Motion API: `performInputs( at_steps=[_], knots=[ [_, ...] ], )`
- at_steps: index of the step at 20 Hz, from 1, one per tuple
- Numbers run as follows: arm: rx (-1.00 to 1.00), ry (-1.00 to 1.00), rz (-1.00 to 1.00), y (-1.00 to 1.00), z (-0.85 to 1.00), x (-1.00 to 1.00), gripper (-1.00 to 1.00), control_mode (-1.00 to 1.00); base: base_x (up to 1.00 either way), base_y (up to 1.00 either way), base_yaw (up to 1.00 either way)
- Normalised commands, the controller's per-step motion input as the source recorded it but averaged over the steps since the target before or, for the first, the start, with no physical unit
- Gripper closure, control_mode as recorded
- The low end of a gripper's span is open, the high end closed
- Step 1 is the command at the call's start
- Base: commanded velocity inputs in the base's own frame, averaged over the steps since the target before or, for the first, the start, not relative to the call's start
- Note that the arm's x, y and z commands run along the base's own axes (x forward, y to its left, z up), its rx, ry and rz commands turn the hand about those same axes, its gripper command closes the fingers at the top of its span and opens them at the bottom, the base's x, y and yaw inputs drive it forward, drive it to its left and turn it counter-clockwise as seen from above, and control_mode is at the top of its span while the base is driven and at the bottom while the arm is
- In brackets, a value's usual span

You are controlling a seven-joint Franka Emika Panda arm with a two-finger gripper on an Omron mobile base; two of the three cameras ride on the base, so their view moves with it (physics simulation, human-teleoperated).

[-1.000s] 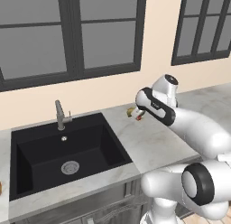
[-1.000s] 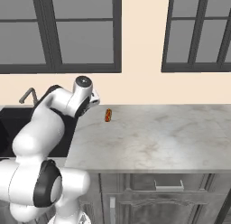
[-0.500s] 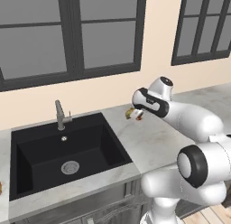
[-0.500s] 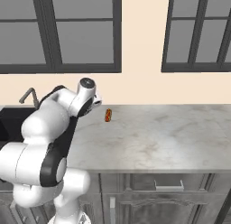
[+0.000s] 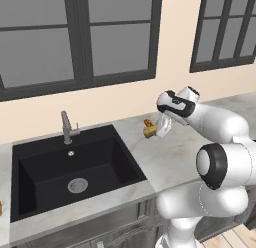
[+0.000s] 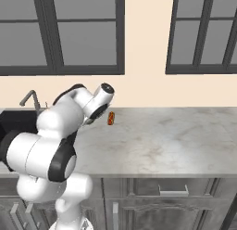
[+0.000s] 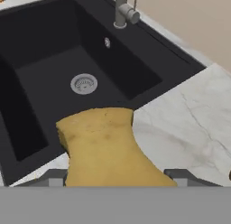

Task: Open the cabinet. Pick the sponge and place it next to the sink. Then close the cabinet.

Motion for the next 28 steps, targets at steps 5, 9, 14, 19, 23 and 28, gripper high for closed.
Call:
performInputs(
  at_steps=[5, 9, 14, 19, 23, 28],
  knots=[
    [0.00, 0.00, 0.29, -0.15, -0.16, 0.00, 1.00, -1.00, 0.00, 0.00, 0.00],
    [0.00, 0.00, 0.16, 0.00, -0.26, -0.06, 1.00, -1.00, 0.00, 0.00, 0.00],
    [0.00, 0.00, 0.13, 0.01, -0.47, -0.04, 1.00, -1.00, 0.00, 0.00, 0.00],
    [0.00, -0.05, 0.08, 0.06, -0.17, -0.10, 1.00, -1.00, 0.00, 0.00, 0.00],
    [0.00, -0.11, 0.03, 0.24, -0.03, -0.11, 1.00, -1.00, 0.00, 0.00, 0.00],
    [0.00, -0.08, 0.00, 0.33, -0.17, 0.00, 1.00, -1.00, 0.00, 0.00, 0.00]
  ],
)
